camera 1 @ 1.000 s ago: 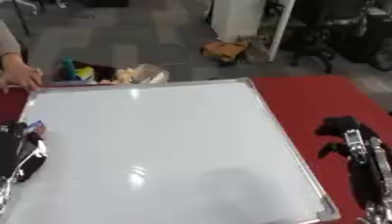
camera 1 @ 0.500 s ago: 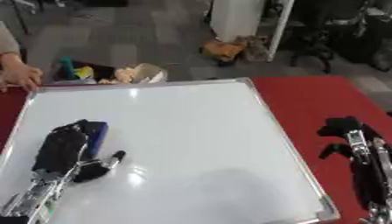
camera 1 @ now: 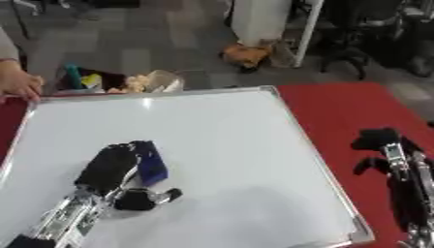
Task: Wipe the whiteboard clean with a brush.
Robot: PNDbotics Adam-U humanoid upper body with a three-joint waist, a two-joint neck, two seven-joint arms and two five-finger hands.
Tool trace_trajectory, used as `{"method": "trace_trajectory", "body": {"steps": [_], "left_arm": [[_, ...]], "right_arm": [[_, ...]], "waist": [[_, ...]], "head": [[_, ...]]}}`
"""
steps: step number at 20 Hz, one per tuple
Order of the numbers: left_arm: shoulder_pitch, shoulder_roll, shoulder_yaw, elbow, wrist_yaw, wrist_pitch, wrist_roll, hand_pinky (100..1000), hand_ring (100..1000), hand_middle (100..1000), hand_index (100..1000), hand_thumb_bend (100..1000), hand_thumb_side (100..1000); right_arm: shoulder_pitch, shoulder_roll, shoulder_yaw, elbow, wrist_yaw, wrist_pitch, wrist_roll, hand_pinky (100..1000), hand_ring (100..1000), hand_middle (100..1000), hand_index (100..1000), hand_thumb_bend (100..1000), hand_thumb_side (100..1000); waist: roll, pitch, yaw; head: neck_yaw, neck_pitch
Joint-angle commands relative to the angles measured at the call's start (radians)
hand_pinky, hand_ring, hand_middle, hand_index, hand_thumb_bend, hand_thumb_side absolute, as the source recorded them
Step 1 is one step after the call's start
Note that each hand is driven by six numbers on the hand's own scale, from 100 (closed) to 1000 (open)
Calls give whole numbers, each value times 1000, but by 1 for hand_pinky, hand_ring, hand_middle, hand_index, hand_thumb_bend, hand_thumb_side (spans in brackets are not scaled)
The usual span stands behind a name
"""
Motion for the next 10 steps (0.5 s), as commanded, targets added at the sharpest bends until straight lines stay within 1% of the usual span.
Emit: {"method": "trace_trajectory", "body": {"steps": [1, 3, 5, 10], "left_arm": [[10, -8, -18, -13, 52, -50, -53, 509, 545, 578, 729, 660, 842], [21, -14, -9, -20, 85, -66, -86, 491, 532, 564, 723, 656, 842], [32, -20, 4, -34, 117, -70, -118, 477, 522, 554, 717, 648, 849], [57, -27, 43, -112, 196, -52, -198, 457, 508, 539, 707, 639, 874]], "right_arm": [[-6, -22, -3, -22, -2, 0, 1, 356, 641, 559, 675, 100, 797], [-6, -23, -3, -22, -2, 1, 0, 356, 640, 559, 675, 100, 797], [-6, -23, -4, -22, -3, 1, -1, 356, 640, 559, 675, 100, 797], [-5, -24, -5, -22, -3, 1, -3, 356, 640, 559, 674, 100, 797]], "waist": [[0, -15, -4], [1, -15, -3], [1, -15, -3], [3, -18, 1]], "head": [[-4, -4], [-7, -4], [-9, -4], [-17, -4]]}}
